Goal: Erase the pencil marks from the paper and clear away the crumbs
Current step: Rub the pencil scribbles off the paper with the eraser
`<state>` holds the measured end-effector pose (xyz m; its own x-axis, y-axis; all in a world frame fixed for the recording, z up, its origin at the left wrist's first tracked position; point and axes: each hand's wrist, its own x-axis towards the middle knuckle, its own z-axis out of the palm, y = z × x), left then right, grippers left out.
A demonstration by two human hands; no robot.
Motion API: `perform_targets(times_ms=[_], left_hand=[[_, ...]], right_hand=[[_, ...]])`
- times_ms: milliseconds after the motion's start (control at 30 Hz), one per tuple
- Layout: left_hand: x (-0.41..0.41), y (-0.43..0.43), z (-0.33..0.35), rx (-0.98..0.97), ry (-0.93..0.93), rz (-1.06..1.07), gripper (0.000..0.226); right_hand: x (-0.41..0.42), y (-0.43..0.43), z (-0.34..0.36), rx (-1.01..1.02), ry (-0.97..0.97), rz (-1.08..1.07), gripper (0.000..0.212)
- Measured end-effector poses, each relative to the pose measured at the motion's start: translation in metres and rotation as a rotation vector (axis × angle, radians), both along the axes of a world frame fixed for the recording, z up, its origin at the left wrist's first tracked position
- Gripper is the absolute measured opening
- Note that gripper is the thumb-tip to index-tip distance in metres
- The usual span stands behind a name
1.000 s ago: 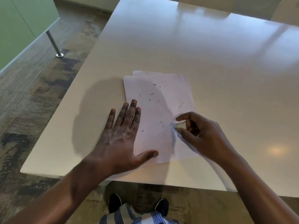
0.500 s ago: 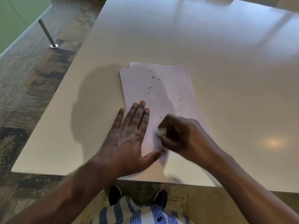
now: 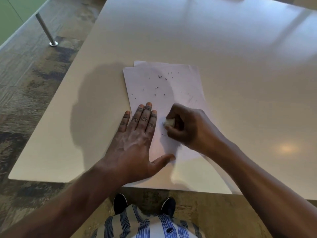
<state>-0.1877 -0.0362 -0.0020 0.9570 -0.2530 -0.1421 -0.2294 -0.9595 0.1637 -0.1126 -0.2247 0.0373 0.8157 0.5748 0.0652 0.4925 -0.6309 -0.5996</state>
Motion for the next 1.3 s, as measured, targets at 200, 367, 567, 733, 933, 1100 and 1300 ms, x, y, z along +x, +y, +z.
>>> perform_targets(times_ms=[200, 367, 567, 733, 933, 1100, 1300], left_hand=[[0.0, 0.0, 0.0, -0.001, 0.005, 0.002, 0.11], [0.0, -0.001, 0.002, 0.034, 0.01, -0.008, 0.112], [-0.001, 0.0, 0.001, 0.023, 0.024, -0.002, 0.111], [0.0, -0.001, 0.004, 0.054, 0.041, -0.009, 0.112], [0.0, -0.001, 0.002, 0.041, 0.037, -0.002, 0.11], [0.0, -0.001, 0.003, 0.06, 0.033, -0.011, 0.112], [-0.001, 0.001, 0.0, 0.01, 0.014, -0.006, 0.112]], right_hand=[[-0.04, -0.01, 0.003, -0.003, 0.105, 0.083, 0.015], [0.006, -0.02, -0.007, -0.026, -0.028, -0.319, 0.015], [-0.038, 0.001, -0.003, -0.003, 0.041, 0.012, 0.016], [0.011, -0.023, -0.005, -0.08, -0.104, -0.284, 0.018], [-0.03, -0.002, -0.003, 0.003, 0.031, 0.072, 0.02], [0.007, -0.018, 0.0, -0.107, -0.079, -0.159, 0.022], [-0.031, -0.007, 0.001, -0.023, 0.061, 0.103, 0.023]])
